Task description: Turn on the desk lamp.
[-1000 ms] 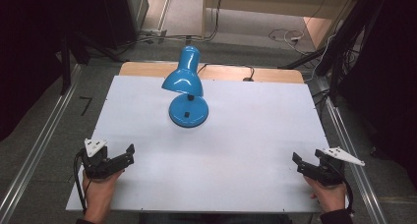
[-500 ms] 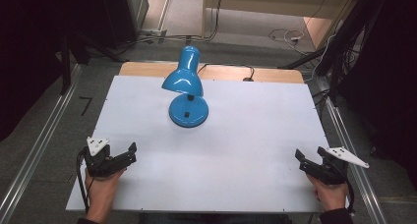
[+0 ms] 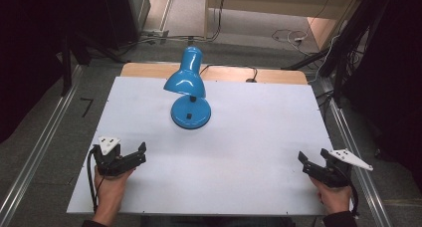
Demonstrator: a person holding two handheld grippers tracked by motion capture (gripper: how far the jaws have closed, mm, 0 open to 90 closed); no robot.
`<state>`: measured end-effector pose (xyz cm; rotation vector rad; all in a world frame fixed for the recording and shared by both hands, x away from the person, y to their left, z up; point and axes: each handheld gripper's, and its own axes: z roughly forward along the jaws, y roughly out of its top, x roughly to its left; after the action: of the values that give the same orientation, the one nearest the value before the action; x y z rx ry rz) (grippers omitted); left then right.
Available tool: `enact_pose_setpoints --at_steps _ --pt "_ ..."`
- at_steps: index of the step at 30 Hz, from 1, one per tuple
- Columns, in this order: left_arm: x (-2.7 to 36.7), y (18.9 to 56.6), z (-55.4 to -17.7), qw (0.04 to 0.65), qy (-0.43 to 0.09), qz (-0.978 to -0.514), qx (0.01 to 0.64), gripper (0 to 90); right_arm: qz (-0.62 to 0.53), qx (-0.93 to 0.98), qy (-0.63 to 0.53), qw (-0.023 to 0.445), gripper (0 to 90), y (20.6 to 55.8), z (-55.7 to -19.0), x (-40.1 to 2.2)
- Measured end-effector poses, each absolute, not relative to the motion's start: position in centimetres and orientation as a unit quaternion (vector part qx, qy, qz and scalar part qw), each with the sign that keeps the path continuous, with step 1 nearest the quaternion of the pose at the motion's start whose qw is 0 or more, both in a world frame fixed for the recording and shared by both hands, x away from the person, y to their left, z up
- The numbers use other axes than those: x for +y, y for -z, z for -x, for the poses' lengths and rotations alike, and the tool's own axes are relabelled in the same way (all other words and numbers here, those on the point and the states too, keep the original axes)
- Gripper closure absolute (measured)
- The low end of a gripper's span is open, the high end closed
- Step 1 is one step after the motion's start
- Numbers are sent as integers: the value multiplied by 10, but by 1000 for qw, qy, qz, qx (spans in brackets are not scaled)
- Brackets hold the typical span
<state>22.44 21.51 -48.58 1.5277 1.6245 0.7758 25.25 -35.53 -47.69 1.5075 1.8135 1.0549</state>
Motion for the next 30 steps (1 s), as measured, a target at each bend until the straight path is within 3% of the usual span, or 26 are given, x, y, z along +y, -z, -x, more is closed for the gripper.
enact_pose_setpoints --at_steps 30 --pt "198 484 -242 392 -296 -605 627 66 -564 674 -393 270 137 478 -253 -355"
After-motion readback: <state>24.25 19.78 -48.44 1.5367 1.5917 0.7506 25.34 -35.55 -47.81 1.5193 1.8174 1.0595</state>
